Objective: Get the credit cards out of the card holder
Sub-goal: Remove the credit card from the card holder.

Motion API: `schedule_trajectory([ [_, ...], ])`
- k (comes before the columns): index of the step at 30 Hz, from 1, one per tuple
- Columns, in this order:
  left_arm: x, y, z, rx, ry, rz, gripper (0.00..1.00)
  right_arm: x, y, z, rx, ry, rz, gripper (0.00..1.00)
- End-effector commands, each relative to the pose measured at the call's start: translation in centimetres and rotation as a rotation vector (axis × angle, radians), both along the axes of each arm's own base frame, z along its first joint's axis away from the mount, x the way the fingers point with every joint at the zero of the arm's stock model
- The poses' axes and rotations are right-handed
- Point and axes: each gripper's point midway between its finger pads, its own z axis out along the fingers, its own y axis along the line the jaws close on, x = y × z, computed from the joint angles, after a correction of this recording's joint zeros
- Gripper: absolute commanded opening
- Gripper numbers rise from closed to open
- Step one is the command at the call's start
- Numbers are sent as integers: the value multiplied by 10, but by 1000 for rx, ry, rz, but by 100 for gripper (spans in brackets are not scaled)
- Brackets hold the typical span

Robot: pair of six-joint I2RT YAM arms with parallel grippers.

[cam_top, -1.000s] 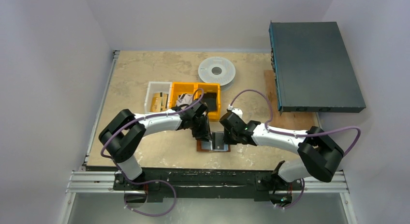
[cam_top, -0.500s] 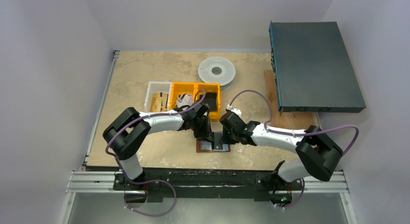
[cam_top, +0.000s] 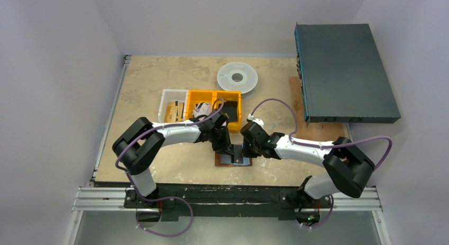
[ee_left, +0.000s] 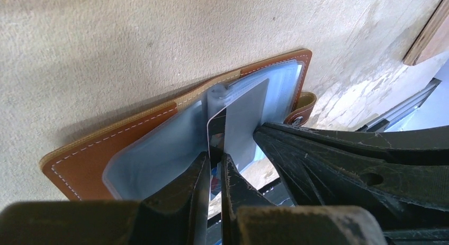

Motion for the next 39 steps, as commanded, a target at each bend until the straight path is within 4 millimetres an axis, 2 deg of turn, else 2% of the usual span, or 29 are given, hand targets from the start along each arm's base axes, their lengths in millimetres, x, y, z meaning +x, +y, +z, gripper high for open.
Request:
schedule_trajectory([
  [1, 1, 0, 7, -29, -24, 6, 0, -14, -21, -27, -94, 64, 6, 7],
  [16, -2, 27, 2, 0, -32, 24, 0, -14, -26, -33, -116, 76, 1, 7],
  [39, -3, 50, -1, 67, -37, 25, 0, -14, -32, -33, -132, 74, -13, 6],
])
